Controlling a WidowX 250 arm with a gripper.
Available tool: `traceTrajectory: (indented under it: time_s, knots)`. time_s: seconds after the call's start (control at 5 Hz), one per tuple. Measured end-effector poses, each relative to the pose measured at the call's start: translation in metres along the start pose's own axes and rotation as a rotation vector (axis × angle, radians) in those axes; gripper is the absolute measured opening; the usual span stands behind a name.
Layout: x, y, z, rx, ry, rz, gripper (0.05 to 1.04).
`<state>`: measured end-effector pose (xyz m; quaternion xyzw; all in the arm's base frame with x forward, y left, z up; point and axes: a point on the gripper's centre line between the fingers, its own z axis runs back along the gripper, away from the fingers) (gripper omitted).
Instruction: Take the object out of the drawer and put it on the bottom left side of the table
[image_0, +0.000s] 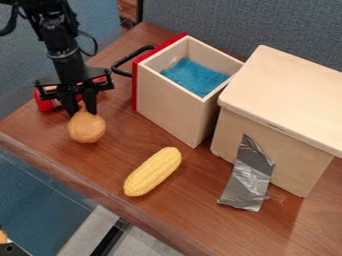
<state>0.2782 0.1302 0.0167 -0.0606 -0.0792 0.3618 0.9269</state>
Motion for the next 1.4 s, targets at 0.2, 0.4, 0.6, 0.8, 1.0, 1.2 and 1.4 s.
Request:
traceTrajectory:
  time_s: [0.2, 0.4, 0.6, 0.8, 1.0, 1.2, 1.4]
  knots:
    - [-0.005, 0.0, -0.004, -0.001, 0.002, -0.004, 0.343]
    - [-0.009, -0.001, -0.005, 0.032, 0.02, -0.057, 0.642]
    - [-0.011, -0.009, 0.004, 0.062, 0.002, -0.111, 0.934]
    - [-0.011, -0.019, 0.028, 0.075, -0.03, -0.177, 1.004]
    - [-0.009, -0.027, 0.057, 0.054, -0.063, -0.248, 1.001]
    - [-0.011, -0.03, 0.074, 0.055, -0.066, -0.371, 1.001]
    - [-0.012, -0.034, 0.08, 0.071, -0.039, -0.532, 1.0]
